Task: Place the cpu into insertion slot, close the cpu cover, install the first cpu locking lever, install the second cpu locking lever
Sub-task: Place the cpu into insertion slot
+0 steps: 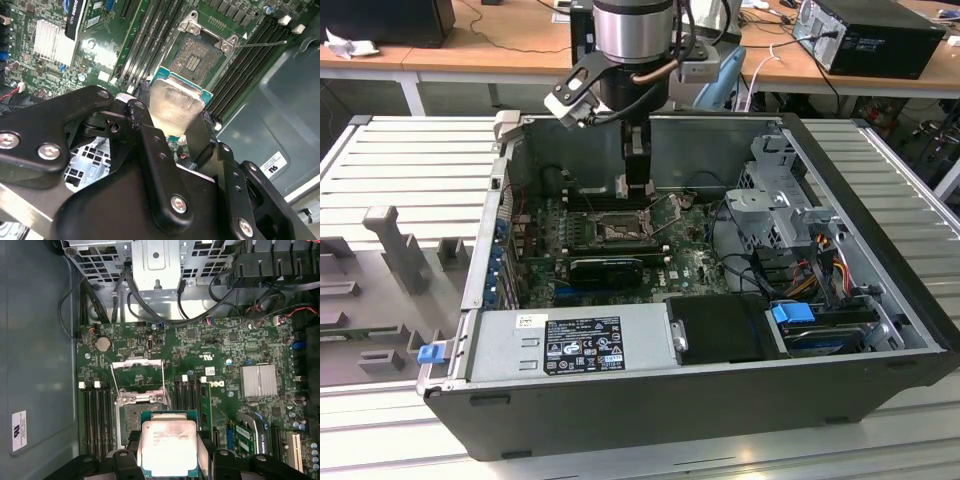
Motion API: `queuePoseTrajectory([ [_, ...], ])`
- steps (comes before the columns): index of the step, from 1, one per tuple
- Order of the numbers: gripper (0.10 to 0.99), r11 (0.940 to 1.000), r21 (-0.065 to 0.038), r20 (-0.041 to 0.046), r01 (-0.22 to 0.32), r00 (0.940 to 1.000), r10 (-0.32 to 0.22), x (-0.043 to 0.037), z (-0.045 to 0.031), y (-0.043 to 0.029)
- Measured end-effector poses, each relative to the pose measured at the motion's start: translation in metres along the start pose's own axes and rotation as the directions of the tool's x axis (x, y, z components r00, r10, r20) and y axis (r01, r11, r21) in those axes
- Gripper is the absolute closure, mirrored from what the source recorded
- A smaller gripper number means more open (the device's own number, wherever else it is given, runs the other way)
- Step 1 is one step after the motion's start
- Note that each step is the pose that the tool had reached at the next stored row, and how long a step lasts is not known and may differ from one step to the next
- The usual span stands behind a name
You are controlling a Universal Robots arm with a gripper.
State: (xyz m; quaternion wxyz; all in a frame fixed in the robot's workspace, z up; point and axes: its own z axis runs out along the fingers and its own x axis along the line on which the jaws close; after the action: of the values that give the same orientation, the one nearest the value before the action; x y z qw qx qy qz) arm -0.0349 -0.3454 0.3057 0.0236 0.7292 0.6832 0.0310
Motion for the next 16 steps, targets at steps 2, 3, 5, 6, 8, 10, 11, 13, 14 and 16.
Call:
queuePoseTrajectory([
  [2, 0.557, 1.0, -0.002, 0.0002, 0.0, 1.0, 0.0, -0.0003, 0.0048, -0.0005],
  [3, 0.557, 1.0, -0.002, 0.0002, 0.0, 1.0, 0.0, -0.0007, 0.0059, -0.0013],
  [5, 0.557, 1.0, -0.002, 0.0003, 0.003, 1.0, -0.003, -0.0008, 0.0098, -0.0016],
  [6, 0.557, 0.9998, -0.001, -0.001, 0.019, 0.9998, -0.019, -0.0008, 0.0132, -0.0019],
  [8, 0.557, 0.9991, -0.001, -0.003, 0.043, 0.9991, -0.043, -0.0009, 0.0182, -0.0024],
  [10, 0.557, 0.999, -0.001, -0.0031, 0.046, 0.999, -0.046, -0.0009, 0.0203, -0.0025],
  [11, 0.557, 0.999, -0.001, -0.0031, 0.046, 0.9989, -0.046, -0.0009, 0.0218, -0.0026],
  [13, 0.557, 0.9989, -0.001, -0.0031, 0.046, 0.9989, -0.046, -0.0009, 0.0286, -0.0033],
  [14, 0.557, 0.999, -0.001, -0.003, 0.046, 0.9989, -0.046, -0.0006, 0.0319, -0.0055],
  [16, 0.557, 0.9989, -0.001, -0.0031, 0.046, 0.9989, -0.046, 0.0, 0.0359, -0.008],
])
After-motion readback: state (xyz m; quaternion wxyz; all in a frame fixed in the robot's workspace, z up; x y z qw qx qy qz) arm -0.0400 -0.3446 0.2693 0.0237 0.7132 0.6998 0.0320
